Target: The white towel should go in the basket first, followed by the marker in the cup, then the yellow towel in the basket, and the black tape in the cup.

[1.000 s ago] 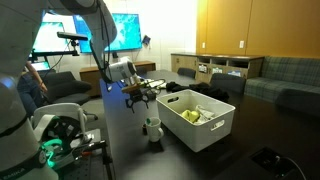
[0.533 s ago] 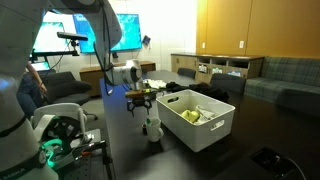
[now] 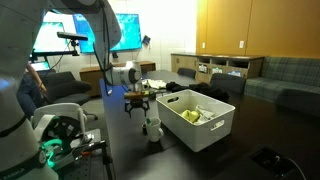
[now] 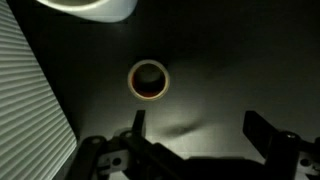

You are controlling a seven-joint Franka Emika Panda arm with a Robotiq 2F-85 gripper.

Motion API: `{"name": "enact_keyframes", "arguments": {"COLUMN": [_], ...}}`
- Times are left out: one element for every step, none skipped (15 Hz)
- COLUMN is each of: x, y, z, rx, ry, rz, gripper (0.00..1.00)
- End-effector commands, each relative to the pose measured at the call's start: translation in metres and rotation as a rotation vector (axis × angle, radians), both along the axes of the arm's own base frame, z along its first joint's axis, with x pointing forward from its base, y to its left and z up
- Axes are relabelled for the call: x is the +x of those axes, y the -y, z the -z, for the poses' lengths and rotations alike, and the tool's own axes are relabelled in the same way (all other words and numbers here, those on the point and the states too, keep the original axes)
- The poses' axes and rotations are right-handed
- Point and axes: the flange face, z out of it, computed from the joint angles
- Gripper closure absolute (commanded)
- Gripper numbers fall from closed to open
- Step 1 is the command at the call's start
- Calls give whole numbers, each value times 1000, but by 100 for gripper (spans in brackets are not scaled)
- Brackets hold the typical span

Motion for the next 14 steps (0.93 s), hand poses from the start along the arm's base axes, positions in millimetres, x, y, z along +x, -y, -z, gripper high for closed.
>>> {"name": "enact_keyframes", "arguments": {"x": [-15,-18,-21,-24,-24,-27,-27,-28,-28,-27,-27,-24,-22,-19], "y": [-1,-3,-7,-10,-14,-17,-21,-23,-25,-27,-30,-32,-34,-37], "z": [-7,-6,-3,-1,2,5,6,7,9,10,10,11,11,12], "rx": [-34,-44,-59,-72,-82,-91,-102,-111,-117,-121,-127,-135,-150,-159], "ry": [28,27,28,19,15,10,10,11,12,15,17,22,33,35], "rz": [-46,-82,-124,-166,-191,-222,-249,-278,-305,-335,-368,-397,-437,-482], "gripper": [0,0,0,0,0,0,0,0,0,0,0,0,0,0]}}
